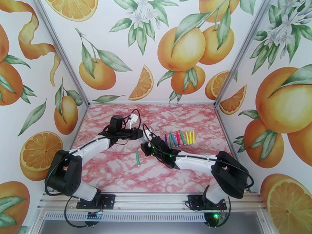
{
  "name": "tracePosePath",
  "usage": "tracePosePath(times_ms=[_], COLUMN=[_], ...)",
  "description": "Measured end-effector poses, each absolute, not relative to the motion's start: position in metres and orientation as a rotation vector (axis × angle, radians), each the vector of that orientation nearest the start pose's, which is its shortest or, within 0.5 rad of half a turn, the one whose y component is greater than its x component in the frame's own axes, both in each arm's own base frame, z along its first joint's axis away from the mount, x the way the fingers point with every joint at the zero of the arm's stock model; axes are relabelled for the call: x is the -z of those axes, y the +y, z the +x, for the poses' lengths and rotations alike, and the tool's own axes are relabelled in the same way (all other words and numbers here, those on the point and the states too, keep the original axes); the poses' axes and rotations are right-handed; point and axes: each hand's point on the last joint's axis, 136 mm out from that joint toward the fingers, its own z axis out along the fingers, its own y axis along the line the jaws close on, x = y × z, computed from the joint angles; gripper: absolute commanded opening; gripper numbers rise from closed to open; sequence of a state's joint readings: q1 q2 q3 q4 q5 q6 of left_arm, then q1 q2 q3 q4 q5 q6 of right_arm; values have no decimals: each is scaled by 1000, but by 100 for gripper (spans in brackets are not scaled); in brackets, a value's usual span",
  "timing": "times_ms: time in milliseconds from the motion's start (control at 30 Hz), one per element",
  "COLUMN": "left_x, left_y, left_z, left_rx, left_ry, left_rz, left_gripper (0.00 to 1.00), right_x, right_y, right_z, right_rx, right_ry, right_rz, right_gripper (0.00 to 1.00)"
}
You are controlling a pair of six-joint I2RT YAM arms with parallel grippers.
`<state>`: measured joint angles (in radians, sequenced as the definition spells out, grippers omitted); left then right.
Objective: Open the pen caps
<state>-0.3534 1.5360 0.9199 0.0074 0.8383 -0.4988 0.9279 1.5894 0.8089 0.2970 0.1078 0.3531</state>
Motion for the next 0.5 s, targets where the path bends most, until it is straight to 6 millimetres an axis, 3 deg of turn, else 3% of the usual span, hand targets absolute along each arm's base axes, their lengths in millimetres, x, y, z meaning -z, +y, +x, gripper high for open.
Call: tracePosePath(times_ms=[500], left_x=[-180], left_y=[-254], left_z=[330], left_rx=[1471], left_ry=[2284], left_rz=[266], left_gripper=[0], right_x=[-145], right_y=[351], right_z=[283], right_rx=[-730], right_ry=[1962], right_rz=[-528], right_gripper=[0])
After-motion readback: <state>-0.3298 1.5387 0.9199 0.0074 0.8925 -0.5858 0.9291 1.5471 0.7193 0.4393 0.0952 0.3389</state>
